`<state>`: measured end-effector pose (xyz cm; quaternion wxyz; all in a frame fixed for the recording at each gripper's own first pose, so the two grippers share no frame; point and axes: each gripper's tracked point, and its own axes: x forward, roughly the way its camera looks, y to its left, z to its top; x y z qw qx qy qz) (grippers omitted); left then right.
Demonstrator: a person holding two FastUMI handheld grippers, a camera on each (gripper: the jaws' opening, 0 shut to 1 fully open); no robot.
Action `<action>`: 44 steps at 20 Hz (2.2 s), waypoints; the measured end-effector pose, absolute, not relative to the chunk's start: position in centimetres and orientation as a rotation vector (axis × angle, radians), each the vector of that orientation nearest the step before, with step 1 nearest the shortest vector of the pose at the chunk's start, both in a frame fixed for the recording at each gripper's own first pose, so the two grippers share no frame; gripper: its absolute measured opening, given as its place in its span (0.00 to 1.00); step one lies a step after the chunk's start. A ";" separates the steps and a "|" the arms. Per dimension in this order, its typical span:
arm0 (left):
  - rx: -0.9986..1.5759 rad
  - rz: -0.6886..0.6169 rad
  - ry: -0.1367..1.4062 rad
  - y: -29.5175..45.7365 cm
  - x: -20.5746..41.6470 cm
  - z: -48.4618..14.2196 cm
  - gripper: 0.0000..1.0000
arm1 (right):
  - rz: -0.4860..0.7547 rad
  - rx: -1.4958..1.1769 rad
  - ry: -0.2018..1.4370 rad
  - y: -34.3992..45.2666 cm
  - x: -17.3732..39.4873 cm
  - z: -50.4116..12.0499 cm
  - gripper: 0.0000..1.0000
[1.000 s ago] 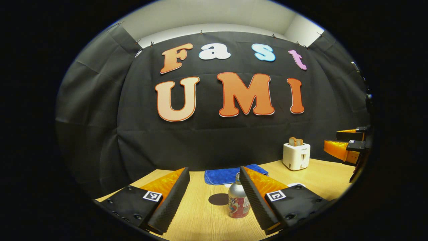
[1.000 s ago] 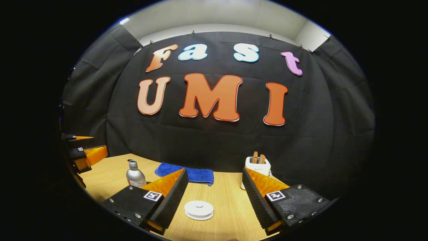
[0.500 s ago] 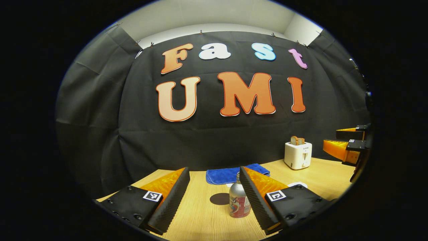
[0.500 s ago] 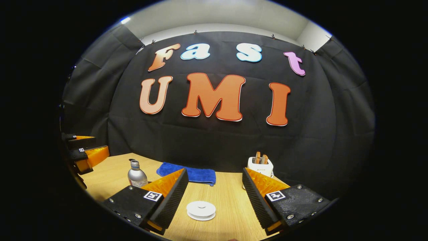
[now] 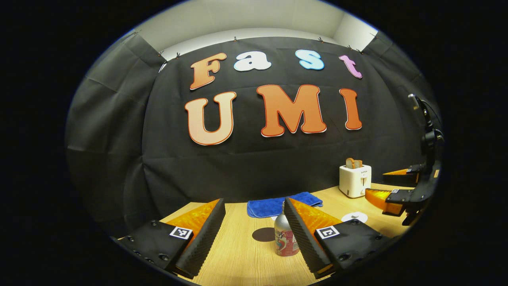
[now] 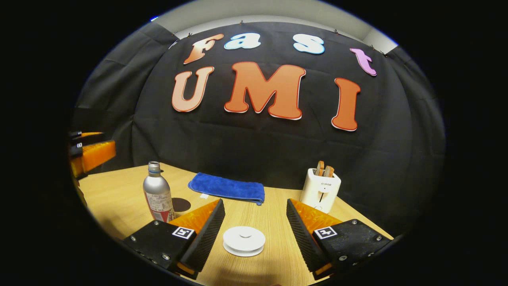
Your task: Open the teacup lid with one hand, grasp the water bottle and pour water into the teacup with the other hand; after pouring, place the water bottle on the coaster and then close the teacup lid.
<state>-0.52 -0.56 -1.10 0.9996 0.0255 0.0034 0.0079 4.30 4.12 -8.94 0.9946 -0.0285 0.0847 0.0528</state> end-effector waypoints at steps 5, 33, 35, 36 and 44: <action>0.056 0.018 0.018 -0.5 -0.5 -1.6 0.97 | 0.124 -0.094 0.262 4.7 5.7 -13.0 0.87; 0.049 -0.007 0.081 -0.8 0.8 -4.3 0.97 | 0.211 -0.015 0.414 6.3 8.4 -18.3 0.22; 0.037 -0.032 0.090 -1.5 0.9 -5.0 0.97 | 0.220 0.017 0.411 6.5 8.4 -17.9 0.22; 0.027 -0.052 0.099 -2.1 1.0 -5.5 0.97 | 0.224 0.029 0.403 6.6 8.4 -17.5 0.22; -0.035 -0.168 0.226 -5.6 2.3 -10.5 0.98 | 0.232 0.060 0.320 5.7 7.5 -14.0 0.22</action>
